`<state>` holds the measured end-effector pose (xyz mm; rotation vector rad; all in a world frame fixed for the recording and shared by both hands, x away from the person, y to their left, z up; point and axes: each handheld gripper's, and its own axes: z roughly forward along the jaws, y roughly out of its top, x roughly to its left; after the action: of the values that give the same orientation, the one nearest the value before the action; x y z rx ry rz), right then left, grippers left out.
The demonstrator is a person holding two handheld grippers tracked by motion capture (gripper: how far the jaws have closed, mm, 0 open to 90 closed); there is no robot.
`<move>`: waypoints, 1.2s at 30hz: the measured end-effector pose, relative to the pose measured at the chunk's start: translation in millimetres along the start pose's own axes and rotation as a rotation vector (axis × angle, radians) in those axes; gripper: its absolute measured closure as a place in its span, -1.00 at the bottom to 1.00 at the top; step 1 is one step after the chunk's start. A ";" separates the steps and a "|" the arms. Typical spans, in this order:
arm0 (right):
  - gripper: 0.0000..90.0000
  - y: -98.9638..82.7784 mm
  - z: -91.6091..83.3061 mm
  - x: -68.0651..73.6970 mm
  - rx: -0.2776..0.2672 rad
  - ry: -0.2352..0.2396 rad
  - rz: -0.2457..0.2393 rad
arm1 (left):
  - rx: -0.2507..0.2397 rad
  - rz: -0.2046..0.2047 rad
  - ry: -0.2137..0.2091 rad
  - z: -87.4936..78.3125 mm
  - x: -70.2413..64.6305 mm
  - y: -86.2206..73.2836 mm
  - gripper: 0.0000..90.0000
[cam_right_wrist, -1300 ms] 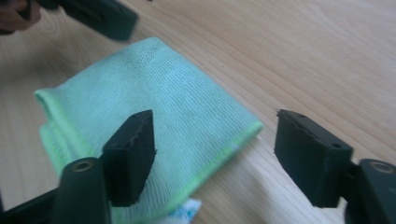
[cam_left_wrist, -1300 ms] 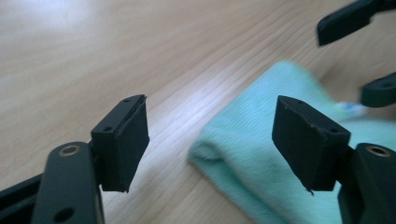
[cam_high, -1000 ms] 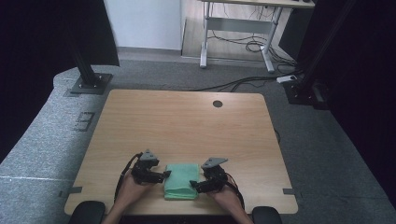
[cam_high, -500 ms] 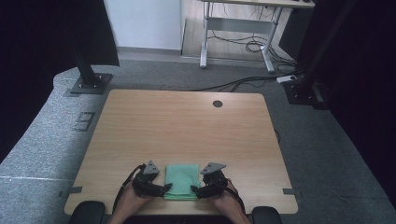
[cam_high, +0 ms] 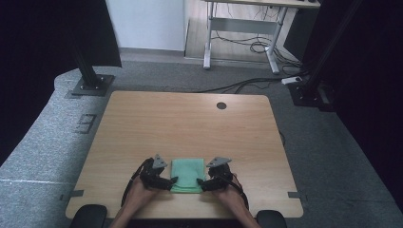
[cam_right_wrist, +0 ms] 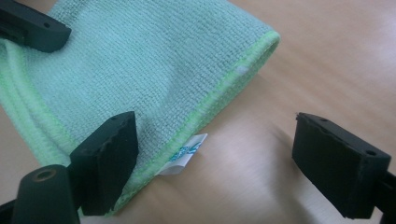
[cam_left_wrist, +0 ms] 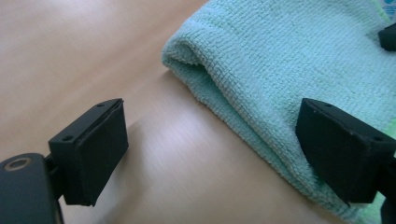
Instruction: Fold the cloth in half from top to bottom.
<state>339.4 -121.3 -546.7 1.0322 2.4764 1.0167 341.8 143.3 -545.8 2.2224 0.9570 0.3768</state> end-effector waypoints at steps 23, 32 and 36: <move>-0.65 2.1 -3.7 -2.2 0.013 -0.043 -0.028 | 0.008 0.003 0.046 -8.4 -4.8 -4.9 -0.77; -0.68 12.0 9.1 -19.3 0.002 -0.068 0.029 | 0.015 -0.047 0.062 9.3 17.3 11.0 -0.86; -0.69 18.5 15.8 -28.2 0.001 -0.078 0.052 | 0.014 -0.058 0.075 17.3 27.4 18.8 -0.90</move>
<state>376.5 -124.0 -545.6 1.1198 2.4001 0.9712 379.2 145.6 -545.6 2.2012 1.0642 0.4314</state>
